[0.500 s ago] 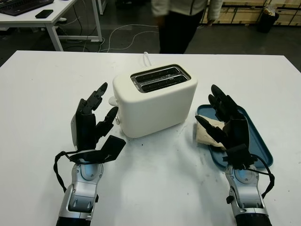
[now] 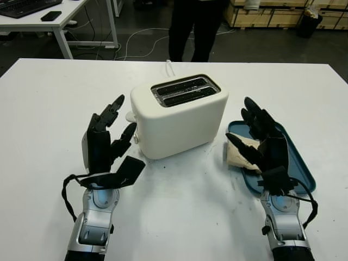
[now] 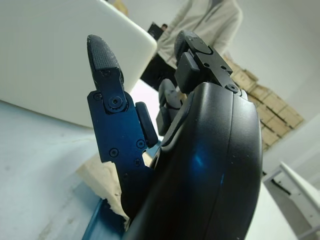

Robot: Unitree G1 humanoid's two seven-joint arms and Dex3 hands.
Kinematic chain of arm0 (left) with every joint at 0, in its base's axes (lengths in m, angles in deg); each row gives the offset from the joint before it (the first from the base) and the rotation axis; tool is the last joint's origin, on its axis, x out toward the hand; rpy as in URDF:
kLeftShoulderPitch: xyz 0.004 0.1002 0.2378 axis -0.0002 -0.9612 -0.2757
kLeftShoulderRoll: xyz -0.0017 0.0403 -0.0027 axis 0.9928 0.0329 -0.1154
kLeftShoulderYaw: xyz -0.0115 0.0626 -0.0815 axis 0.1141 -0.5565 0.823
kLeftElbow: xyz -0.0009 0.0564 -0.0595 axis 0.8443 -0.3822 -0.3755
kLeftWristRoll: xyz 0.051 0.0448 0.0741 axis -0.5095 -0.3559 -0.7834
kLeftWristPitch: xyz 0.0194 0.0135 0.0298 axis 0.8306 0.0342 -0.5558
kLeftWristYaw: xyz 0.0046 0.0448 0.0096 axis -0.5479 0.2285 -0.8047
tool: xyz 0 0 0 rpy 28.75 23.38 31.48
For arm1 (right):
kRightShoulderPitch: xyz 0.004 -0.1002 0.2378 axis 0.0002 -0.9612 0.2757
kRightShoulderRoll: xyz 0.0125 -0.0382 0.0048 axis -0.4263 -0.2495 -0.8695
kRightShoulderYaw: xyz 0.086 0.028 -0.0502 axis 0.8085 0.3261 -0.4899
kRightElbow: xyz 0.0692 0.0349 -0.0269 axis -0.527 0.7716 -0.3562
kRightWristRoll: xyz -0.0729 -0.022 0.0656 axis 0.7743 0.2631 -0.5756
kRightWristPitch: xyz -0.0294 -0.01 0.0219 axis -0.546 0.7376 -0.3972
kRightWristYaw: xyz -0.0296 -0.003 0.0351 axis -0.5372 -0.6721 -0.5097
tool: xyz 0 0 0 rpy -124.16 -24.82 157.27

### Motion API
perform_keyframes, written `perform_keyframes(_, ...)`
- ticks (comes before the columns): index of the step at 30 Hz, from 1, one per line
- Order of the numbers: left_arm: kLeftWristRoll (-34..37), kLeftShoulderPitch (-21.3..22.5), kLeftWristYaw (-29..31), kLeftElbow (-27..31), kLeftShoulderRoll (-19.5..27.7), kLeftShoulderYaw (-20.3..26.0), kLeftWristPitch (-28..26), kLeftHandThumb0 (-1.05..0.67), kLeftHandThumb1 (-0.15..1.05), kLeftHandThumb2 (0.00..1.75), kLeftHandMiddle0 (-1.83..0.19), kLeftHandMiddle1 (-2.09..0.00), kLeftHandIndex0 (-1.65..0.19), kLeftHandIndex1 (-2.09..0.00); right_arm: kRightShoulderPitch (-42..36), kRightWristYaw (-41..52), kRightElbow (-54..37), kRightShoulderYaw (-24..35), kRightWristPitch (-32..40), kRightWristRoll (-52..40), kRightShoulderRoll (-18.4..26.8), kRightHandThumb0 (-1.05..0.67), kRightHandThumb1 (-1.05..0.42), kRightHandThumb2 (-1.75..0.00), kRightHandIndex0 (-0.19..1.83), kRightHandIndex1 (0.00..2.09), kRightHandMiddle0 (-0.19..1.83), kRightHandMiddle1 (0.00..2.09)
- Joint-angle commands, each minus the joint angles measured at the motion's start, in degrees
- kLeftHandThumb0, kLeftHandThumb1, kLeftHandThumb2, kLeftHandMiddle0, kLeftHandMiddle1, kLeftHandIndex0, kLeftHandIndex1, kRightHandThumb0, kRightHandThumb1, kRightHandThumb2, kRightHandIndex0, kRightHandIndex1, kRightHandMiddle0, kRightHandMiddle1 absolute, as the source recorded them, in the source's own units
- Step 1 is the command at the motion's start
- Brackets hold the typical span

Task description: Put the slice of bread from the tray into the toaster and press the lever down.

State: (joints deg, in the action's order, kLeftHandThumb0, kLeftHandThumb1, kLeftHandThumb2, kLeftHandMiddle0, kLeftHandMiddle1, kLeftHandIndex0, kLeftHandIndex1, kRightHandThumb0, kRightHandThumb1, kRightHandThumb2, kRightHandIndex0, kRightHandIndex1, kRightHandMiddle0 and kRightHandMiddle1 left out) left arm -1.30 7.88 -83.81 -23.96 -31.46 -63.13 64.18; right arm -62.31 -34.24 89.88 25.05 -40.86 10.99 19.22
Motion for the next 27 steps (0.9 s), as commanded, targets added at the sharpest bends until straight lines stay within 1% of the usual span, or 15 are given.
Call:
perform_keyframes(1,-0.17,0.82,-0.2,-0.2,0.38,-0.06,0.67,-0.43,0.92,0.27,-0.28,-0.99,-0.59,-0.05,-0.87,-1.39,-1.45,0.28,-0.75,2.5,1.47,-0.51,-0.87,0.0,0.4,0.02,0.4,0.01)
perform_keyframes(4,0.21,0.72,0.2,0.15,0.02,-0.23,0.14,-0.45,0.92,0.27,-0.27,-0.98,-0.58,-0.05,-2.27,-3.26,-2.43,0.36,-2.44,6.87,3.35,-0.53,-0.86,0.0,0.42,0.02,0.41,0.01)
perform_keyframes(8,0.2,0.83,0.1,0.12,0.05,-0.15,0.2,-0.43,0.92,0.27,-0.27,-0.99,-0.58,-0.05,-4.77,-7.39,-3.58,-0.02,-5.25,15.44,6.76,-0.5,-0.8,0.0,0.43,0.02,0.43,0.01)
perform_keyframes(10,0.18,0.82,0.17,0.18,0.14,-0.12,0.16,-0.43,0.92,0.28,-0.26,-0.99,-0.57,-0.05,-6.36,-9.0,-5.03,-0.45,-4.53,20.27,8.3,-0.52,-0.79,0.0,0.43,0.01,0.44,0.02)
perform_keyframes(13,0.48,0.87,0.26,0.23,0.16,-0.07,0.35,-0.43,0.92,0.28,-0.26,-1.0,-0.57,-0.05,-9.12,-11.42,-7.8,-1.41,-2.6,28.53,10.41,-0.57,-0.79,0.0,0.41,0.01,0.44,0.01)
perform_keyframes(16,0.42,0.9,0.07,0.26,0.02,-0.1,0.26,-0.45,0.92,0.27,-0.26,-1.01,-0.58,-0.05,-11.39,-14.31,-9.65,-2.63,0.24,35.89,11.07,-0.61,-0.77,0.0,0.4,0.0,0.44,0.01)
perform_keyframes(18,-0.11,0.96,-0.07,0.23,0.2,-0.2,0.18,-0.44,0.92,0.28,-0.26,-1.02,-0.58,-0.05,-12.47,-14.54,-10.65,-3.47,2.32,38.54,11.22,-0.61,-0.75,0.0,0.38,0.0,0.43,0.0)
perform_keyframes(20,-0.48,1.04,-0.26,0.25,0.19,-0.24,0.02,-0.44,0.92,0.27,-0.26,-1.02,-0.58,-0.05,-13.32,-13.59,-11.88,-4.35,5.08,40.29,11.09,-0.62,-0.76,-0.01,0.33,0.0,0.39,0.0)
perform_keyframes(27,0.46,0.97,0.15,0.6,-0.08,-0.04,0.05,-0.44,0.92,0.28,-0.25,-1.0,-0.58,-0.05,-13.67,-11.44,-14.25,-7.81,13.11,45.69,11.68,-0.66,-0.8,-0.01,0.28,0.0,0.35,0.0)
